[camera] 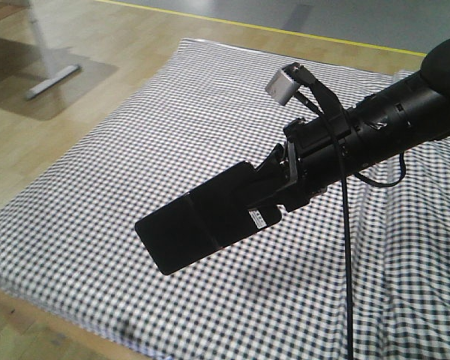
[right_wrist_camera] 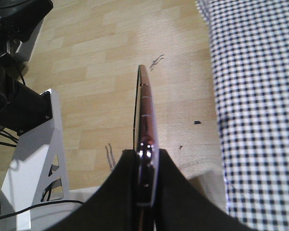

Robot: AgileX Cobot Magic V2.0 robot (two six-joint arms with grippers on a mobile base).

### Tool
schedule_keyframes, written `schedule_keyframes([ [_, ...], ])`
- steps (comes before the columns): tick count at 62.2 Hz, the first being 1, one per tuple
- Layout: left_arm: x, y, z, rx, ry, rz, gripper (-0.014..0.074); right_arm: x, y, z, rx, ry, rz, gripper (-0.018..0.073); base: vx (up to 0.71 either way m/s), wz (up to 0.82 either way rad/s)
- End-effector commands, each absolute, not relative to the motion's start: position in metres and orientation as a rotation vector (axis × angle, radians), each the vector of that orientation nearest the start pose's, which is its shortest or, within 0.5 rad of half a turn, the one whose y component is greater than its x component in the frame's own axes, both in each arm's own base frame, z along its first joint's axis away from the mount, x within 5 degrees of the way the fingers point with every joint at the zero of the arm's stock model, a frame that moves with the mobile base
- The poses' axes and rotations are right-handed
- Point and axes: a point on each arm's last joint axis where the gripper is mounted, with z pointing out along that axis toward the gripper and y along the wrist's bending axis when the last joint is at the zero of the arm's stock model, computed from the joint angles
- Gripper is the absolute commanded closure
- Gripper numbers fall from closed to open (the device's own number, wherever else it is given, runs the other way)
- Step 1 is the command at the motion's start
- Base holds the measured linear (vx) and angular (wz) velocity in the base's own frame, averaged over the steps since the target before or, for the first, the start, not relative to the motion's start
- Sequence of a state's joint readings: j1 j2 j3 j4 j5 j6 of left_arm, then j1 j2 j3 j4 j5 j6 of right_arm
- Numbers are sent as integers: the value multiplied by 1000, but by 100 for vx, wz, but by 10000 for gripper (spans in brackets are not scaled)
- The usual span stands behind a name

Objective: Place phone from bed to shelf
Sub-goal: 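Hold the phone in the right gripper while the base turns away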

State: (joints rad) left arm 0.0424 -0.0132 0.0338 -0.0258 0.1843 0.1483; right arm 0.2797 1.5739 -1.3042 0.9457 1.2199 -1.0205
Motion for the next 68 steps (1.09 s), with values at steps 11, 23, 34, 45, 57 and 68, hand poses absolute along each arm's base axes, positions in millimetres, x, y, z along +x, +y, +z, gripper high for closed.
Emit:
schedule_keyframes([
  [11, 55, 2, 200, 58, 1581, 112, 595, 266, 154, 353, -1227, 2045, 1147, 561, -14, 53],
  [23, 55, 2, 200, 58, 1581, 112, 595, 266, 154, 353, -1227, 2045, 1147, 561, -15, 57],
  [34, 55, 2, 200, 58, 1581, 112, 595, 266, 154, 353, -1226, 2044, 1147, 561, -15, 59],
  [45, 55, 2, 200, 58, 1581, 112, 595, 266, 154, 353, -1226, 2044, 1147, 561, -16, 60],
  [57, 55, 2, 200, 58, 1581, 112, 595, 266, 154, 353, -1226, 2044, 1147, 561, -16, 61],
  [68, 55, 2, 200, 58, 1581, 112, 595, 266, 154, 353, -1226, 2044, 1147, 561, -15, 60],
])
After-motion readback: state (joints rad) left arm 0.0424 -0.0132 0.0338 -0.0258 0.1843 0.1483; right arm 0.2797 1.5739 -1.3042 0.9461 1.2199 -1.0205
